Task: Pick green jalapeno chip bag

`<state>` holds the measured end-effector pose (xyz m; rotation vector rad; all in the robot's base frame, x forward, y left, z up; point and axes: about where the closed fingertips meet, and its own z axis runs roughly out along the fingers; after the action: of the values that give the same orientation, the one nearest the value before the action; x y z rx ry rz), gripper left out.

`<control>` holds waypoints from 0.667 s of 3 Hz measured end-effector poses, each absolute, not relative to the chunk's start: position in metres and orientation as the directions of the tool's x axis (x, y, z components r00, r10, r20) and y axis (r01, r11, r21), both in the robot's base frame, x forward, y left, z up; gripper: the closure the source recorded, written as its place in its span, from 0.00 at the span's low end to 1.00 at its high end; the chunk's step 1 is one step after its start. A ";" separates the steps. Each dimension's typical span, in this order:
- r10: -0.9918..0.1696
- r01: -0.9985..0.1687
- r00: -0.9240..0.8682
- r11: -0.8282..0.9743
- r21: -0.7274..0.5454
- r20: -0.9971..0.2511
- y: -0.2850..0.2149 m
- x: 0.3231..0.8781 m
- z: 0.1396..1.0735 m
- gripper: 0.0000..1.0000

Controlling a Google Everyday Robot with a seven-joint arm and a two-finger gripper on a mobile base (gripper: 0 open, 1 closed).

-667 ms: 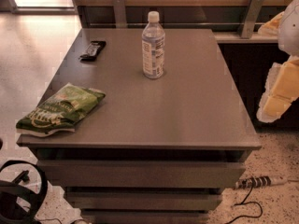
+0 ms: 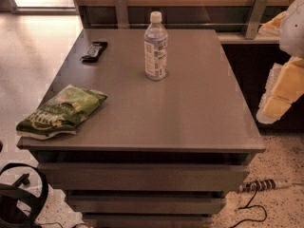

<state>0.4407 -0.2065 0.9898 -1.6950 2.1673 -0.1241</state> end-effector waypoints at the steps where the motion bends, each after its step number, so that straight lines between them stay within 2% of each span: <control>1: -0.941 -0.921 -0.143 0.240 -0.306 -0.307 -0.182 0.442 0.980 0.00; 2: -0.919 -0.928 -0.068 0.201 -0.314 -0.389 -0.138 0.443 0.962 0.00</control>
Offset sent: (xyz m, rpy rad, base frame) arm 0.0078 0.1287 -0.0582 0.2729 -0.0889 0.2152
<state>0.4431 -0.1385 0.9625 -1.7129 1.9809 0.0234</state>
